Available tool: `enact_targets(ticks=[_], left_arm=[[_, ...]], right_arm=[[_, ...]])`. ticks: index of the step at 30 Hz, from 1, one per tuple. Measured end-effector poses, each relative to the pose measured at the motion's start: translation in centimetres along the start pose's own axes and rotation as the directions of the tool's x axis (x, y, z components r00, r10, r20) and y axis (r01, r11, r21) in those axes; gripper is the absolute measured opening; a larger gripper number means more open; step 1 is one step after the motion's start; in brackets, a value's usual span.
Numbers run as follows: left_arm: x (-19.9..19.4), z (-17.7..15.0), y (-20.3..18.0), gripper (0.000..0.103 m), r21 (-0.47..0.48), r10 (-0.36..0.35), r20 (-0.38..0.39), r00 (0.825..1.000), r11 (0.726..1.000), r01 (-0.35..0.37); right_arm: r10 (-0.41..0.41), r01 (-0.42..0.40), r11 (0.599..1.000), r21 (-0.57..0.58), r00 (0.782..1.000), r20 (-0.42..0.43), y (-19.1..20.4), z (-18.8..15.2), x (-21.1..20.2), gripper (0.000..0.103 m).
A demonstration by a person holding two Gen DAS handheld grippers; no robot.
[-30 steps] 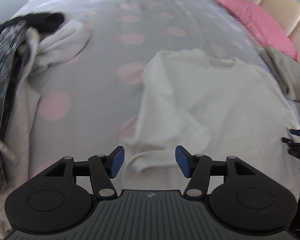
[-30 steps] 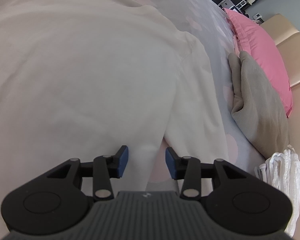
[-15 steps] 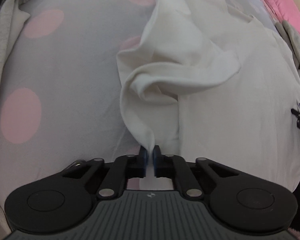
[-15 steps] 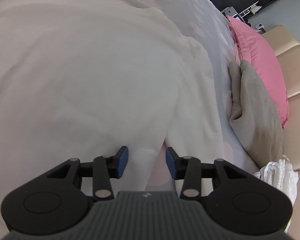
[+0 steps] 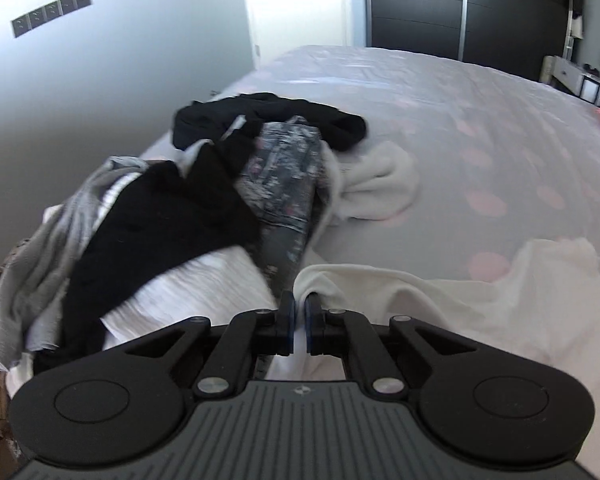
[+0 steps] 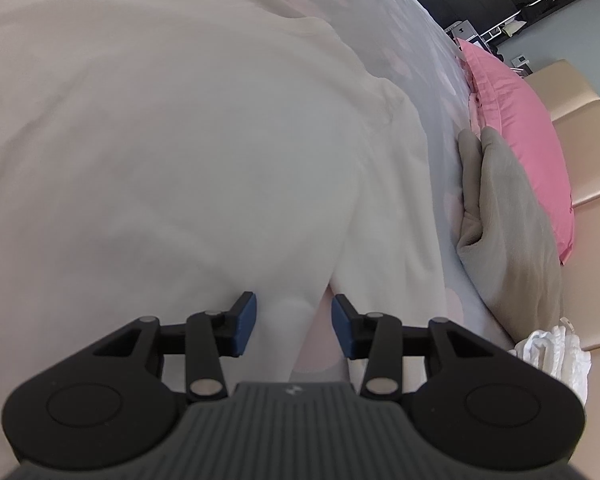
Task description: Fold clothes
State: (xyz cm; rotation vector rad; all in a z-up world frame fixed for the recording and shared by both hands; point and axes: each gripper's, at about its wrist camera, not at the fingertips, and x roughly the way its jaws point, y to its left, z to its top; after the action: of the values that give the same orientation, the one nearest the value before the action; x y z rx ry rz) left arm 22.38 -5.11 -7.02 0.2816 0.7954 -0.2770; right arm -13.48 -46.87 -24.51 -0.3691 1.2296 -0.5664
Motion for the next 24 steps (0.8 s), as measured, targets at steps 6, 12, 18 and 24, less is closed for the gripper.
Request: enact_targets(ticks=[6,12,18,24], left_arm=[[4.0,-2.4,-1.1,0.003,0.254,0.228,-0.106,0.968,0.947,-0.195],[2.6,-2.3,-1.7,0.034,0.246,0.081,-0.200,0.976,0.969,-0.030],[-0.3,-0.8,-3.7,0.059,0.199,-0.169,-0.162,0.972,0.959,0.200],[4.9,1.1,-7.0,0.059,0.250,-0.215,-0.171,0.961,0.934,0.254]], right_arm=[[0.023,-0.023,0.999,0.034,1.000,-0.001,-0.8,-0.1,0.0,0.048],[0.033,-0.032,0.998,0.047,0.999,-0.006,-1.0,0.2,0.0,0.049],[0.040,-0.039,0.997,0.060,0.999,-0.019,-1.3,0.2,-0.1,0.049],[0.082,-0.078,0.984,0.163,0.996,-0.024,-3.2,0.5,-0.2,0.049]])
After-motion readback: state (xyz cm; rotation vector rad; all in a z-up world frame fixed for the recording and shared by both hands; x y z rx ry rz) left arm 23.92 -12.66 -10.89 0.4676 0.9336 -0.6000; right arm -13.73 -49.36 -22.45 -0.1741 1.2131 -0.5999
